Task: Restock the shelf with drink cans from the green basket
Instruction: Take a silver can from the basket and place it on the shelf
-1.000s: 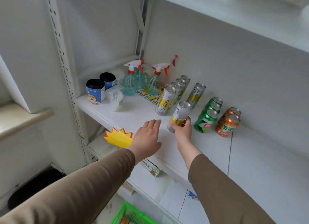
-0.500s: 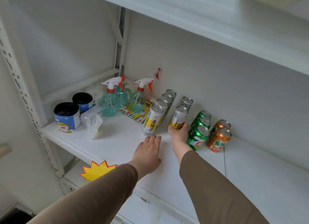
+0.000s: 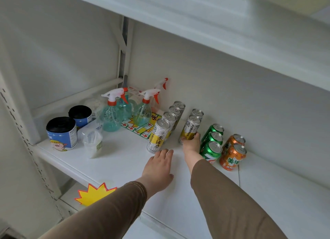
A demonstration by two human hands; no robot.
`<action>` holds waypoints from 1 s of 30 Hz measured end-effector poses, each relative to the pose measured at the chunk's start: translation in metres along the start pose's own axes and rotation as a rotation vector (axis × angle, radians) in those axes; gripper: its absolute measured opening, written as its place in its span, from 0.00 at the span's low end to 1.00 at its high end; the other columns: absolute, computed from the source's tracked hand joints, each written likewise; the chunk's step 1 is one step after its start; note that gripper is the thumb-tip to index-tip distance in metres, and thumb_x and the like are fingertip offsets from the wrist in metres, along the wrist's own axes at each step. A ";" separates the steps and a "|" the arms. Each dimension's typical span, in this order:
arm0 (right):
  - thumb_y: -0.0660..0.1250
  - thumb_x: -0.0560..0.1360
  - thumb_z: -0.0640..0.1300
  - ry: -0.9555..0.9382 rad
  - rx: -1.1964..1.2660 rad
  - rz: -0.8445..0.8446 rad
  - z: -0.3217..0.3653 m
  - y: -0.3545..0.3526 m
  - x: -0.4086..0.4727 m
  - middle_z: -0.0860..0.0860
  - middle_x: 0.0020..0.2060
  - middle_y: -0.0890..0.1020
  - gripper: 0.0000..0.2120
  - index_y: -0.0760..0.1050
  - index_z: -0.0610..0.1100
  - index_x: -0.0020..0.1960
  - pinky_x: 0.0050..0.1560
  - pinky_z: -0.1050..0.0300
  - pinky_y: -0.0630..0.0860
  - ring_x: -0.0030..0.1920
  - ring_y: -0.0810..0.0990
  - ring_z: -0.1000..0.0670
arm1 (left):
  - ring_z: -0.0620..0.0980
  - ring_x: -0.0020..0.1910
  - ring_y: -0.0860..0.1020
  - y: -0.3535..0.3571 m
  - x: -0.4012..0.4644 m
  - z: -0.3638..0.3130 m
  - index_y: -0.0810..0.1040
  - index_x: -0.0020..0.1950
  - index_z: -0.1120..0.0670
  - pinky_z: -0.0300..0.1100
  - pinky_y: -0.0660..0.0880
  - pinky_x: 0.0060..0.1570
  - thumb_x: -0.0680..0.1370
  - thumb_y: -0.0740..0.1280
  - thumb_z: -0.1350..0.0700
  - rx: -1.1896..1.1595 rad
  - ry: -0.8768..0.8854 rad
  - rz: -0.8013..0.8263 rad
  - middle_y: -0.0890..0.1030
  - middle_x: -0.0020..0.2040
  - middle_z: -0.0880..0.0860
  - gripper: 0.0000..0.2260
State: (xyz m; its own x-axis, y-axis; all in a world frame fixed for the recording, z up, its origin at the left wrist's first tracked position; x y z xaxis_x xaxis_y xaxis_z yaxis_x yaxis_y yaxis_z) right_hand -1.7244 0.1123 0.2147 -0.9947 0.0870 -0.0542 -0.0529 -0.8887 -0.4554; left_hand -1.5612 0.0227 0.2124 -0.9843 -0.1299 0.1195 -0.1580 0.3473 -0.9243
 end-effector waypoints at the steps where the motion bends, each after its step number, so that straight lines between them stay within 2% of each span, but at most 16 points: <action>1: 0.71 0.76 0.39 0.003 0.006 0.006 0.000 0.000 0.001 0.40 0.64 0.79 0.24 0.67 0.42 0.69 0.65 0.41 0.74 0.62 0.79 0.38 | 0.55 0.75 0.58 0.000 0.000 0.000 0.50 0.80 0.52 0.48 0.61 0.73 0.78 0.66 0.49 0.000 -0.005 0.000 0.58 0.78 0.53 0.36; 4: 0.70 0.77 0.39 0.015 0.030 0.041 0.000 0.001 -0.002 0.41 0.68 0.76 0.28 0.64 0.44 0.74 0.68 0.40 0.72 0.66 0.77 0.38 | 0.55 0.75 0.58 0.000 -0.006 0.001 0.50 0.80 0.52 0.48 0.62 0.72 0.77 0.66 0.49 0.005 -0.024 0.002 0.58 0.78 0.53 0.36; 6: 0.69 0.78 0.41 0.036 0.011 0.071 -0.002 0.001 -0.008 0.42 0.72 0.73 0.33 0.58 0.46 0.79 0.70 0.42 0.70 0.69 0.74 0.38 | 0.55 0.75 0.58 -0.001 -0.012 0.002 0.50 0.80 0.53 0.48 0.62 0.72 0.77 0.65 0.50 0.012 -0.037 0.001 0.58 0.78 0.53 0.36; 10: 0.69 0.79 0.47 0.062 -0.043 0.114 -0.011 0.001 -0.040 0.42 0.75 0.68 0.38 0.52 0.44 0.81 0.69 0.47 0.70 0.71 0.71 0.38 | 0.55 0.74 0.59 -0.006 -0.030 0.004 0.52 0.79 0.54 0.48 0.63 0.71 0.76 0.66 0.49 0.031 -0.091 -0.022 0.59 0.77 0.54 0.36; 13: 0.67 0.80 0.44 -0.060 -0.030 0.233 -0.016 0.005 -0.078 0.43 0.78 0.64 0.36 0.52 0.44 0.81 0.73 0.47 0.67 0.75 0.67 0.42 | 0.55 0.74 0.59 -0.009 -0.050 0.006 0.52 0.79 0.55 0.47 0.63 0.70 0.76 0.66 0.48 0.046 -0.137 -0.031 0.60 0.76 0.55 0.36; 16: 0.65 0.81 0.45 -0.197 -0.211 0.356 -0.023 0.001 -0.118 0.46 0.80 0.58 0.35 0.51 0.46 0.82 0.77 0.48 0.61 0.79 0.58 0.45 | 0.55 0.74 0.59 -0.012 -0.076 0.009 0.53 0.79 0.55 0.47 0.63 0.69 0.75 0.67 0.48 0.055 -0.175 -0.052 0.60 0.76 0.55 0.37; 20: 0.64 0.82 0.44 -0.501 -0.433 0.438 -0.031 -0.012 -0.176 0.47 0.81 0.53 0.33 0.53 0.46 0.81 0.78 0.54 0.49 0.81 0.48 0.48 | 0.56 0.74 0.60 -0.016 -0.119 0.016 0.56 0.78 0.55 0.49 0.63 0.68 0.74 0.68 0.47 0.092 -0.216 -0.095 0.61 0.76 0.55 0.37; 23: 0.64 0.81 0.44 -0.642 -0.482 0.458 -0.044 -0.025 -0.224 0.47 0.81 0.53 0.32 0.54 0.45 0.81 0.79 0.55 0.48 0.81 0.47 0.48 | 0.57 0.74 0.60 -0.015 -0.160 0.017 0.58 0.77 0.55 0.50 0.62 0.69 0.73 0.69 0.47 0.133 -0.222 -0.126 0.61 0.76 0.56 0.36; 26: 0.65 0.81 0.46 -0.764 -0.536 0.445 -0.059 -0.036 -0.273 0.46 0.81 0.55 0.32 0.56 0.44 0.81 0.80 0.50 0.50 0.81 0.47 0.46 | 0.57 0.74 0.61 -0.010 -0.208 0.016 0.61 0.76 0.56 0.51 0.63 0.68 0.73 0.69 0.48 0.140 -0.216 -0.188 0.62 0.76 0.57 0.35; 30: 0.66 0.80 0.48 -0.902 -0.617 0.430 -0.090 -0.046 -0.340 0.46 0.81 0.56 0.32 0.58 0.44 0.80 0.80 0.47 0.51 0.81 0.49 0.44 | 0.57 0.76 0.58 0.015 -0.278 0.015 0.56 0.79 0.53 0.51 0.60 0.71 0.72 0.70 0.45 0.165 -0.246 -0.157 0.59 0.77 0.56 0.39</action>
State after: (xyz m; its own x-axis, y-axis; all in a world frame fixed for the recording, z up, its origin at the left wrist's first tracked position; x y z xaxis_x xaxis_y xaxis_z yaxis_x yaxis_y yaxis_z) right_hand -1.3758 0.1639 0.1741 -0.6351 -0.7379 0.2283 0.1075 -0.3771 -0.9199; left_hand -1.2884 0.0501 0.1598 -0.8974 -0.3968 0.1928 -0.2717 0.1527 -0.9502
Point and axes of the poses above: each hand's wrist, its own x-axis towards the middle knuckle, its own y-axis out of the palm, z = x × y, the point moved 8 cm from there along x, towards the middle knuckle
